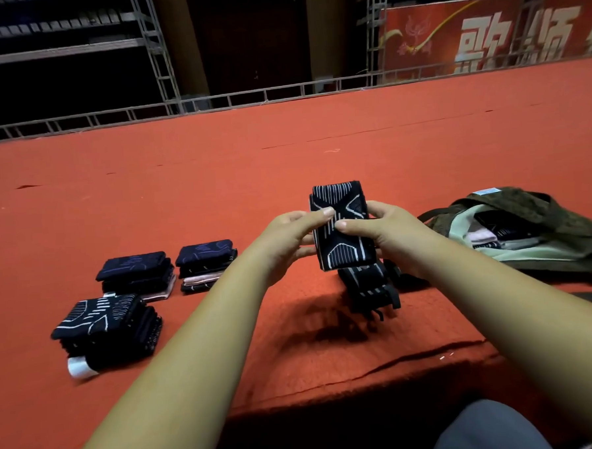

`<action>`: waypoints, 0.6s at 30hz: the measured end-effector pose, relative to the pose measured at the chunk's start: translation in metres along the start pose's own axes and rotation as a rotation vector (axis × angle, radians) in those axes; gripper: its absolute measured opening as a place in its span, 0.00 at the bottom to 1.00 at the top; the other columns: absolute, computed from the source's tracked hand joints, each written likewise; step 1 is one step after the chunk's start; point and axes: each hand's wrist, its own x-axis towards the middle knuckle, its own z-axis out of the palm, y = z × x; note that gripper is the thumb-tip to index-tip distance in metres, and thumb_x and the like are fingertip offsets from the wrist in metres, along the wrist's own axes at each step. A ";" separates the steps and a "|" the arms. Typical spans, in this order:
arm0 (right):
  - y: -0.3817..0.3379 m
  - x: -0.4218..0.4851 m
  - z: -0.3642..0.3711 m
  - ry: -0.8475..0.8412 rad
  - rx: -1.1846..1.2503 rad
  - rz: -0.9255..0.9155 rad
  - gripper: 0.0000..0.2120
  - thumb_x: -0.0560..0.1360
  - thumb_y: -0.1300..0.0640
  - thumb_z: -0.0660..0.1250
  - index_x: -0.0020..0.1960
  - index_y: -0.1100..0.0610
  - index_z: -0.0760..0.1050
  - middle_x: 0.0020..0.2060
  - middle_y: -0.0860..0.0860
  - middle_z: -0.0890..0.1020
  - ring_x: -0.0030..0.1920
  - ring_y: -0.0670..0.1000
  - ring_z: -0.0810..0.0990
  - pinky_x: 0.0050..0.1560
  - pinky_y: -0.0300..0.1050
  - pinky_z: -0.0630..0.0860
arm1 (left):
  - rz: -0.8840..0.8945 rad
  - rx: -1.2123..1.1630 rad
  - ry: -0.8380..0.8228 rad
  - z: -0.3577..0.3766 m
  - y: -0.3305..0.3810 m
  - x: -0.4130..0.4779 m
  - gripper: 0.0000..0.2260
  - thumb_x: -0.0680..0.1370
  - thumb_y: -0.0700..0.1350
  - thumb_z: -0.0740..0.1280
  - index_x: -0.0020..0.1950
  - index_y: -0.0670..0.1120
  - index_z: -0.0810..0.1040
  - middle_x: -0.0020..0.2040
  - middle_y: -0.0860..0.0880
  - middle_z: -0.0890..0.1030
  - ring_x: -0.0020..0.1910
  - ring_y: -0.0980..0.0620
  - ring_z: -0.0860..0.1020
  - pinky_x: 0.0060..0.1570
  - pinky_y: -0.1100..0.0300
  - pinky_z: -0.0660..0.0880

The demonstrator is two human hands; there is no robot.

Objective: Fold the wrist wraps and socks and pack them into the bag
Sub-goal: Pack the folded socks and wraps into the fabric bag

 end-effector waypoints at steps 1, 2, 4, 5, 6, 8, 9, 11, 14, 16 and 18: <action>0.000 -0.001 -0.001 -0.006 -0.024 -0.003 0.21 0.75 0.56 0.80 0.66 0.53 0.80 0.54 0.57 0.89 0.53 0.61 0.89 0.62 0.67 0.82 | 0.005 -0.024 0.021 0.003 0.003 0.001 0.22 0.79 0.52 0.75 0.67 0.39 0.81 0.59 0.44 0.87 0.58 0.46 0.86 0.58 0.53 0.81; 0.000 -0.001 -0.002 -0.010 -0.038 -0.004 0.21 0.75 0.56 0.80 0.66 0.53 0.80 0.53 0.57 0.89 0.53 0.61 0.89 0.62 0.67 0.82 | 0.005 -0.050 0.043 0.005 0.004 0.003 0.20 0.80 0.49 0.75 0.67 0.38 0.81 0.58 0.43 0.88 0.56 0.46 0.87 0.56 0.53 0.81; 0.002 -0.001 -0.004 -0.014 -0.032 -0.006 0.23 0.74 0.55 0.81 0.67 0.53 0.80 0.54 0.57 0.89 0.54 0.61 0.89 0.63 0.68 0.81 | 0.000 -0.100 0.079 0.009 0.005 0.004 0.17 0.79 0.44 0.75 0.65 0.37 0.82 0.56 0.43 0.88 0.54 0.46 0.87 0.55 0.53 0.81; 0.002 -0.001 -0.005 -0.016 -0.022 -0.003 0.23 0.74 0.54 0.81 0.67 0.54 0.80 0.54 0.57 0.89 0.54 0.62 0.89 0.64 0.68 0.81 | -0.002 -0.124 0.094 0.010 0.005 0.004 0.16 0.79 0.43 0.75 0.64 0.37 0.83 0.55 0.43 0.88 0.53 0.46 0.87 0.54 0.54 0.81; 0.003 -0.001 -0.004 -0.018 -0.009 0.002 0.24 0.74 0.54 0.82 0.67 0.54 0.80 0.54 0.58 0.89 0.55 0.62 0.89 0.64 0.69 0.81 | -0.004 -0.144 0.108 0.012 0.004 0.004 0.15 0.79 0.42 0.74 0.63 0.37 0.84 0.54 0.43 0.88 0.51 0.47 0.87 0.53 0.54 0.81; 0.004 -0.002 -0.002 -0.026 -0.003 0.006 0.24 0.74 0.53 0.81 0.67 0.56 0.80 0.55 0.58 0.89 0.55 0.62 0.88 0.65 0.69 0.80 | -0.010 -0.178 0.139 0.013 0.003 0.003 0.12 0.78 0.42 0.74 0.60 0.38 0.85 0.52 0.43 0.88 0.49 0.48 0.86 0.51 0.55 0.81; 0.005 -0.002 -0.002 -0.041 -0.019 0.011 0.24 0.74 0.53 0.81 0.67 0.56 0.80 0.55 0.57 0.89 0.56 0.61 0.88 0.66 0.68 0.80 | -0.012 -0.192 0.152 0.014 0.003 0.003 0.11 0.78 0.42 0.74 0.58 0.39 0.85 0.51 0.44 0.88 0.48 0.49 0.86 0.50 0.56 0.81; 0.005 -0.003 -0.001 -0.093 -0.064 0.026 0.27 0.72 0.50 0.83 0.67 0.55 0.80 0.56 0.56 0.89 0.57 0.59 0.88 0.67 0.66 0.79 | -0.021 -0.223 0.177 0.013 0.002 0.002 0.08 0.79 0.42 0.74 0.56 0.40 0.86 0.51 0.44 0.88 0.47 0.49 0.86 0.46 0.57 0.81; 0.006 -0.002 -0.001 -0.116 -0.123 0.048 0.26 0.69 0.50 0.84 0.64 0.54 0.82 0.54 0.55 0.89 0.57 0.60 0.88 0.67 0.67 0.79 | -0.023 -0.252 0.167 0.007 0.001 0.000 0.09 0.79 0.42 0.74 0.58 0.39 0.85 0.53 0.42 0.88 0.49 0.47 0.87 0.50 0.54 0.82; 0.007 -0.002 0.000 -0.107 -0.158 0.034 0.20 0.72 0.54 0.82 0.62 0.54 0.83 0.52 0.55 0.89 0.55 0.58 0.89 0.65 0.64 0.81 | -0.021 -0.228 0.132 0.004 0.002 -0.003 0.11 0.80 0.43 0.73 0.60 0.39 0.84 0.53 0.43 0.88 0.50 0.47 0.87 0.52 0.53 0.82; 0.007 -0.003 0.002 -0.097 -0.172 0.023 0.18 0.73 0.55 0.81 0.61 0.55 0.84 0.51 0.54 0.90 0.53 0.57 0.89 0.61 0.59 0.83 | -0.021 -0.206 0.125 0.003 0.004 -0.003 0.13 0.80 0.46 0.73 0.61 0.41 0.84 0.52 0.45 0.88 0.49 0.47 0.87 0.52 0.52 0.83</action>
